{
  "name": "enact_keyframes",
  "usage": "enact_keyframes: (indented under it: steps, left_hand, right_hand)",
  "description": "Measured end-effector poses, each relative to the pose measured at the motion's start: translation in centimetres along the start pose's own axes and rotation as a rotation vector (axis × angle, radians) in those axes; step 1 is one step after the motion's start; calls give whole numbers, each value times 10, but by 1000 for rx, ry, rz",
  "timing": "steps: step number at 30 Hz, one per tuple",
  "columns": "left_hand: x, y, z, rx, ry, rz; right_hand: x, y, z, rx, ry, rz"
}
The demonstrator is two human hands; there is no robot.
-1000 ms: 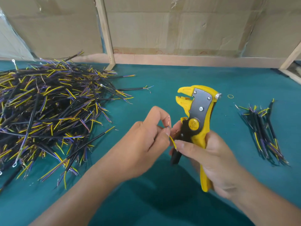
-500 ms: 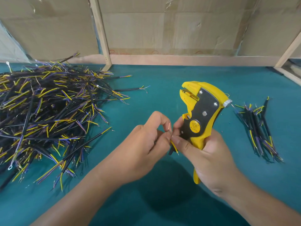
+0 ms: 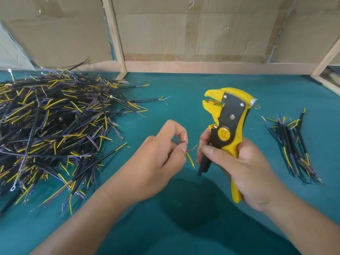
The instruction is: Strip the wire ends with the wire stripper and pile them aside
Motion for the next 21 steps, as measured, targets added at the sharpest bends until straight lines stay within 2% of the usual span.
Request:
enact_keyframes:
  steps: [3,7,13,21]
  left_hand:
    - [-1,-1,0,-19,-14,30]
    - [4,-2,1,-48,-28,142]
    - [9,-7,-1,-93,-32,210]
    - [14,-4,0,-66,-67,163]
  right_hand:
    - [9,0,2,2,-89,-44]
    - [16,-4,7,-38,-102,-56]
    - [17,-8,9,-75,-36,-70]
    - [15,-11,12,-108,28,72]
Point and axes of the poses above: each hand's wrist, its own z-axis away from the middle knuckle, its own x-axis out of the palm, y = z × x, the point moved 8 cm from there along -z, towards the middle knuckle, and after that the axes turned 9 degrees about z, right-handed, at the moved point
